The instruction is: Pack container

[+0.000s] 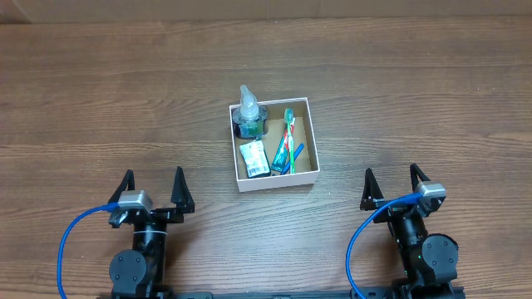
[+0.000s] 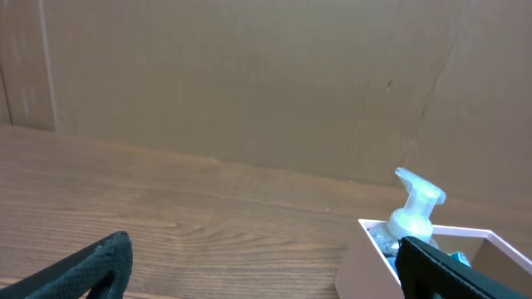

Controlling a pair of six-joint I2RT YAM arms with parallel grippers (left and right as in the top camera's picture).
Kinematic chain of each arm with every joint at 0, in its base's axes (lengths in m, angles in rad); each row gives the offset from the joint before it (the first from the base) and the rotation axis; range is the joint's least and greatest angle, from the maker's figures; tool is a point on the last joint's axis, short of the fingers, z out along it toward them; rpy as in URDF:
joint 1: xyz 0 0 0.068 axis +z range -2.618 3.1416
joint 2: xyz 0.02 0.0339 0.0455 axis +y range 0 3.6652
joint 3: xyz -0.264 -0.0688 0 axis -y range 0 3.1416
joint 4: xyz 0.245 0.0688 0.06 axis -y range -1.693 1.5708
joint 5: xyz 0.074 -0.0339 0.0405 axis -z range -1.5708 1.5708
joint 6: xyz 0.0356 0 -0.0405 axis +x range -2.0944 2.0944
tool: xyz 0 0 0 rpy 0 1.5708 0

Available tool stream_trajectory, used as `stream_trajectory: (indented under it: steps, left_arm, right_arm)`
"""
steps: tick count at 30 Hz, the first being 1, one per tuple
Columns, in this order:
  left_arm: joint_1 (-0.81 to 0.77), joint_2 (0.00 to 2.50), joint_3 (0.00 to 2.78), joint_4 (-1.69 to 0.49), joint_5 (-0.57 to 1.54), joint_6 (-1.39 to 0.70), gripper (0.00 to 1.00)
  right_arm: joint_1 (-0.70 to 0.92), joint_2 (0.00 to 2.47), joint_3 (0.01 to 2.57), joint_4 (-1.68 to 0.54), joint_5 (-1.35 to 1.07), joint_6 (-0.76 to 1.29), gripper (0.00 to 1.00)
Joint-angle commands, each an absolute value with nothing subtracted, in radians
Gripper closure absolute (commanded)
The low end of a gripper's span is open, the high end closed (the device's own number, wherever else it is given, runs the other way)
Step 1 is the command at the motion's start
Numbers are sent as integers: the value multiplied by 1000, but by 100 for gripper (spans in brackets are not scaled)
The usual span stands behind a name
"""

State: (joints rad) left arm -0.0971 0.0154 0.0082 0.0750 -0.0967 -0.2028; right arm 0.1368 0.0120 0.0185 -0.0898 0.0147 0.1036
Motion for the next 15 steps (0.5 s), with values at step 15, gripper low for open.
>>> stream_trajectory:
  steps: [15]
  left_arm:
    - [-97,3,4,29,-112,-157,0]
  right_arm:
    - [128,4,8,-84,13,97,0]
